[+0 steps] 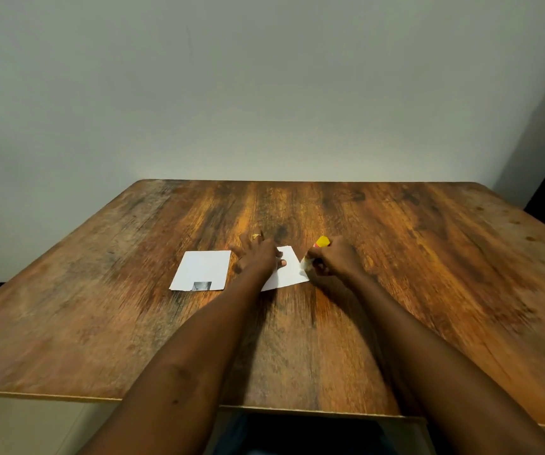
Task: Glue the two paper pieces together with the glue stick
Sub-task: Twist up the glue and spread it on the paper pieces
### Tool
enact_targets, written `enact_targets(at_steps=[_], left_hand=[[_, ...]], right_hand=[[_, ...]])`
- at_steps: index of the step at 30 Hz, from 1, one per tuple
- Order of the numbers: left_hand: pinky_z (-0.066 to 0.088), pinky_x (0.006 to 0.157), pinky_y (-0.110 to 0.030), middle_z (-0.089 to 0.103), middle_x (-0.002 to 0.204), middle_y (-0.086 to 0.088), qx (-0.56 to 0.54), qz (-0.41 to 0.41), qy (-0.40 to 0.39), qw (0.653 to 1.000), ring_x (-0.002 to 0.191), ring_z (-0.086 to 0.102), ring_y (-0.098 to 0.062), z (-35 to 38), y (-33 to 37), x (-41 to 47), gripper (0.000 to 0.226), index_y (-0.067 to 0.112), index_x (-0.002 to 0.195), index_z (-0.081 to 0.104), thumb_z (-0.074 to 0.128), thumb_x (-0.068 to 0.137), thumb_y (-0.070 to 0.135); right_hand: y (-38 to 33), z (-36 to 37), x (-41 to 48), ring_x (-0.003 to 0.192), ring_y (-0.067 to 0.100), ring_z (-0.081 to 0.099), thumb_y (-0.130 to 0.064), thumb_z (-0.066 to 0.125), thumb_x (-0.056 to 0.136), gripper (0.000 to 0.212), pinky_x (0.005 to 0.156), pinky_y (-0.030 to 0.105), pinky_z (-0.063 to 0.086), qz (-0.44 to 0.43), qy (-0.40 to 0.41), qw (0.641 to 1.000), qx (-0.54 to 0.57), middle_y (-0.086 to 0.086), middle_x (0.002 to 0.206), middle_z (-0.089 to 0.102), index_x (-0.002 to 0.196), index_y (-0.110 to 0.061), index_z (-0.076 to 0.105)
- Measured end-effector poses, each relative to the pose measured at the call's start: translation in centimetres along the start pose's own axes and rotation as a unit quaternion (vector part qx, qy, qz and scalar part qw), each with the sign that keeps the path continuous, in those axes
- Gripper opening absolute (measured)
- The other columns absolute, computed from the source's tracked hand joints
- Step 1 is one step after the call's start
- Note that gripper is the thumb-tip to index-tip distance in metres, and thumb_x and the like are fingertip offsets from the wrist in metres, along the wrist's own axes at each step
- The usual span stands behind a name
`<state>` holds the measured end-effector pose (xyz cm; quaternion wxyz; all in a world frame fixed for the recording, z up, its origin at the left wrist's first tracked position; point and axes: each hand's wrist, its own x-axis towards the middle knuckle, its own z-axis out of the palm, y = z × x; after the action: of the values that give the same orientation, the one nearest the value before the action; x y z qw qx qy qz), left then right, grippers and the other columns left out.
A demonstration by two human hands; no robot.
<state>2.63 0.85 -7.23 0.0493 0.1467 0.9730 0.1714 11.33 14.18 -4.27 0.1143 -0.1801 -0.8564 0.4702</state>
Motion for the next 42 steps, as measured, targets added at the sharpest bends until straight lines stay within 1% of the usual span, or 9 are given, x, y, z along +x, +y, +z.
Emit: enact_targets(at_steps=[4, 8, 12, 15, 17, 24, 31, 34, 42], left_hand=[[-0.013, 0.108, -0.066, 0.014, 0.16, -0.013, 0.006, -0.006, 0.01, 1.0, 0.146, -0.008, -0.041, 0.0, -0.1, -0.2, 0.043, 0.018, 0.132, 0.054, 0.056, 0.092, 0.033], [-0.008, 0.11, -0.066, 0.012, 0.16, -0.014, 0.009, -0.019, 0.024, 0.999, 0.146, -0.01, -0.041, 0.2, 0.1, -0.1, 0.048, 0.016, 0.132, 0.05, 0.058, 0.09, 0.038], [0.002, 0.111, -0.067, 0.005, 0.161, -0.012, 0.037, -0.017, 0.041, 0.998, 0.146, -0.014, -0.041, 0.3, 0.4, -0.3, 0.053, 0.015, 0.137, 0.043, 0.057, 0.091, 0.037], [-0.001, 0.112, -0.065, 0.003, 0.161, -0.012, 0.073, -0.01, 0.048, 0.996, 0.146, -0.014, -0.04, 0.3, 0.4, -0.3, 0.048, 0.018, 0.137, 0.044, 0.054, 0.093, 0.035], [-0.005, 0.112, -0.063, 0.004, 0.161, -0.012, 0.093, -0.008, 0.055, 0.994, 0.146, -0.012, -0.039, 0.3, 0.4, -0.3, 0.045, 0.02, 0.136, 0.045, 0.052, 0.094, 0.034], [-0.004, 0.112, -0.064, 0.004, 0.16, -0.013, 0.139, -0.009, 0.059, 0.988, 0.146, -0.012, -0.039, 0.0, 0.0, -0.3, 0.051, 0.019, 0.14, 0.041, 0.057, 0.092, 0.026], [-0.005, 0.113, -0.061, 0.006, 0.16, -0.016, 0.218, 0.015, 0.084, 0.972, 0.147, -0.011, -0.04, -0.5, -0.5, -0.8, 0.043, 0.018, 0.137, 0.043, 0.05, 0.095, 0.014], [-0.005, 0.114, -0.06, 0.006, 0.16, -0.015, 0.212, 0.022, 0.082, 0.974, 0.147, -0.011, -0.04, -1.2, -0.2, -1.2, 0.042, 0.016, 0.138, 0.042, 0.046, 0.097, 0.017], [-0.003, 0.114, -0.06, 0.012, 0.159, -0.013, 0.183, 0.025, 0.088, 0.979, 0.147, -0.006, -0.038, -1.5, 0.1, -1.9, 0.038, 0.017, 0.136, 0.044, 0.043, 0.098, 0.021]], right_hand=[[0.4, -0.6, 0.1, 0.061, 0.025, 0.06, -0.016, 0.065, 0.081, 0.015, 0.064, 0.039, 0.054, 0.02, 0.027, 0.986, 0.165, 0.026, 0.087, 0.071, 0.074, -0.003, 0.068], [-0.1, -0.8, -0.6, 0.059, 0.021, 0.055, -0.003, 0.062, 0.079, 0.009, 0.054, 0.031, 0.051, 0.036, 0.029, 0.96, 0.276, 0.025, 0.084, 0.067, 0.084, -0.006, 0.069], [0.4, -0.5, -0.3, 0.073, 0.026, 0.058, 0.003, 0.057, 0.08, 0.023, 0.074, 0.048, 0.056, 0.048, 0.031, 0.946, 0.318, 0.019, 0.085, 0.063, 0.09, -0.015, 0.068], [1.0, -0.3, 0.1, 0.077, 0.028, 0.058, -0.01, 0.065, 0.08, 0.012, 0.076, 0.049, 0.053, 0.068, 0.03, 0.933, 0.353, 0.013, 0.079, 0.063, 0.085, -0.019, 0.071], [1.2, -0.3, 0.4, 0.077, 0.028, 0.062, -0.018, 0.067, 0.083, 0.006, 0.07, 0.044, 0.053, 0.07, 0.043, 0.933, 0.349, 0.011, 0.081, 0.066, 0.087, -0.02, 0.071], [2.1, -1.3, 1.2, 0.065, 0.01, 0.056, 0.005, 0.066, 0.08, 0.028, 0.048, 0.022, 0.048, 0.029, 0.158, 0.942, 0.296, 0.004, 0.087, 0.061, 0.101, -0.008, 0.053], [4.5, -1.8, 1.6, 0.094, 0.025, 0.064, 0.009, 0.069, 0.075, 0.041, 0.076, 0.035, 0.054, 0.032, 0.186, 0.945, 0.268, 0.014, 0.108, 0.066, 0.113, 0.0, 0.061], [5.1, -1.7, 1.7, 0.092, 0.026, 0.065, 0.009, 0.069, 0.075, 0.042, 0.077, 0.045, 0.058, 0.043, 0.193, 0.95, 0.241, 0.017, 0.111, 0.068, 0.116, 0.0, 0.063], [5.6, -1.6, 1.6, 0.098, 0.024, 0.066, 0.002, 0.073, 0.075, 0.04, 0.086, 0.036, 0.054, 0.027, 0.198, 0.97, 0.14, 0.013, 0.11, 0.07, 0.113, -0.005, 0.065]])
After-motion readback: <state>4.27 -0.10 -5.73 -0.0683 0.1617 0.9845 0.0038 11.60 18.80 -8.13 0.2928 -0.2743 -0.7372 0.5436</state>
